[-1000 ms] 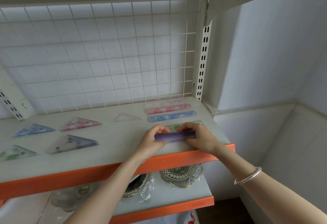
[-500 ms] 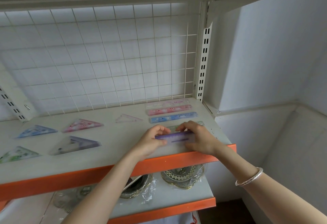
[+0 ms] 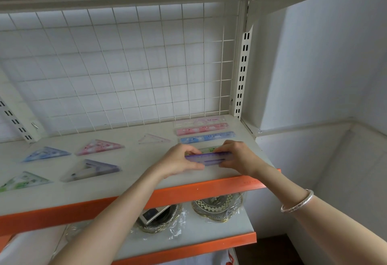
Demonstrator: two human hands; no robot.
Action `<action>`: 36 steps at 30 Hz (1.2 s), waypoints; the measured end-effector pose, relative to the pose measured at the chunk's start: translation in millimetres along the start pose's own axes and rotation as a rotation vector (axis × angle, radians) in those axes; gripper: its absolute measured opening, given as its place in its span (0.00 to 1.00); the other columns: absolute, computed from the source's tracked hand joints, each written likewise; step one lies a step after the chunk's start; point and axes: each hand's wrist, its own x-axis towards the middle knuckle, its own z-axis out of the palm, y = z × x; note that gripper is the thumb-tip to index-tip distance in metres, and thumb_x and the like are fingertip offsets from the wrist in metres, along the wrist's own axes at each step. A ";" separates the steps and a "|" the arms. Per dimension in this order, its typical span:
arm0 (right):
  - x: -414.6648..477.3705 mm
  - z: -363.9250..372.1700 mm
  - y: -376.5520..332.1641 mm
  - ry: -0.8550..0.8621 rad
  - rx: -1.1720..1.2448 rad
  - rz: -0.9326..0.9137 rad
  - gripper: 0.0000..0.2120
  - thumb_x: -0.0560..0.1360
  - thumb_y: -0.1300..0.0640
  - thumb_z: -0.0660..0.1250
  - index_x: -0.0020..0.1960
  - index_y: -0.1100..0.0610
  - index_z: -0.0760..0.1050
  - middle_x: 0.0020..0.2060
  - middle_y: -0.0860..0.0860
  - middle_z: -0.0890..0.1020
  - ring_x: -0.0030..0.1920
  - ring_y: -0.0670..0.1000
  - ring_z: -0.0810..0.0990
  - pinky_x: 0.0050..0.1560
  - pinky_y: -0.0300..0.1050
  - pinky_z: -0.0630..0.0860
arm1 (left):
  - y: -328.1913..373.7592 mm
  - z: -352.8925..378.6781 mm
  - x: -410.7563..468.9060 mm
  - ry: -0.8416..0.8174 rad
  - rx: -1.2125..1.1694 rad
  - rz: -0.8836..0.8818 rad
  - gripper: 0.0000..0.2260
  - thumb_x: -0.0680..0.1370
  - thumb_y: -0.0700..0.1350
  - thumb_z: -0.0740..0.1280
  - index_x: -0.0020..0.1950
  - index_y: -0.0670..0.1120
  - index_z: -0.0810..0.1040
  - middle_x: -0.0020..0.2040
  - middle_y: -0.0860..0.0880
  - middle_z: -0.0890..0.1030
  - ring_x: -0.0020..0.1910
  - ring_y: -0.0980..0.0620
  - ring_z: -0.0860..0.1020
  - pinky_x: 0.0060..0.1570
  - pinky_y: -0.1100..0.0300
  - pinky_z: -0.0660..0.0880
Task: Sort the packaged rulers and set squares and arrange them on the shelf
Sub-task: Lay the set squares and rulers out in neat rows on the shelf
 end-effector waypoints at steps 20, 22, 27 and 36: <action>-3.3 -20.2 9.8 -0.179 -0.046 0.028 0.17 0.65 0.62 0.73 0.54 0.53 0.81 0.44 0.45 0.80 0.45 0.45 0.76 0.47 0.30 0.70 | 13.0 9.2 -4.3 0.016 0.570 0.111 0.20 0.71 0.43 0.74 0.62 0.47 0.77 0.60 0.47 0.79 0.57 0.49 0.78 0.57 0.54 0.75; -3.7 -20.2 10.4 -0.187 -0.052 0.026 0.17 0.65 0.62 0.73 0.54 0.53 0.81 0.43 0.44 0.80 0.45 0.45 0.75 0.46 0.28 0.69 | 14.3 9.0 -4.3 0.006 0.551 0.115 0.20 0.71 0.43 0.74 0.61 0.47 0.77 0.59 0.48 0.79 0.56 0.50 0.78 0.55 0.57 0.75; -3.1 -20.9 12.2 -0.185 -0.048 0.027 0.17 0.65 0.62 0.73 0.53 0.52 0.81 0.42 0.43 0.79 0.43 0.44 0.75 0.43 0.25 0.67 | 16.6 9.5 -2.0 -0.021 0.547 0.100 0.19 0.69 0.41 0.75 0.59 0.46 0.78 0.57 0.48 0.79 0.53 0.49 0.78 0.55 0.55 0.76; -2.2 -19.1 15.1 -0.205 -0.026 0.033 0.17 0.66 0.63 0.70 0.54 0.52 0.81 0.48 0.47 0.82 0.46 0.44 0.76 0.45 0.24 0.68 | 15.9 9.2 0.4 -0.054 0.564 0.078 0.19 0.68 0.40 0.74 0.58 0.46 0.78 0.56 0.48 0.79 0.52 0.49 0.78 0.55 0.53 0.76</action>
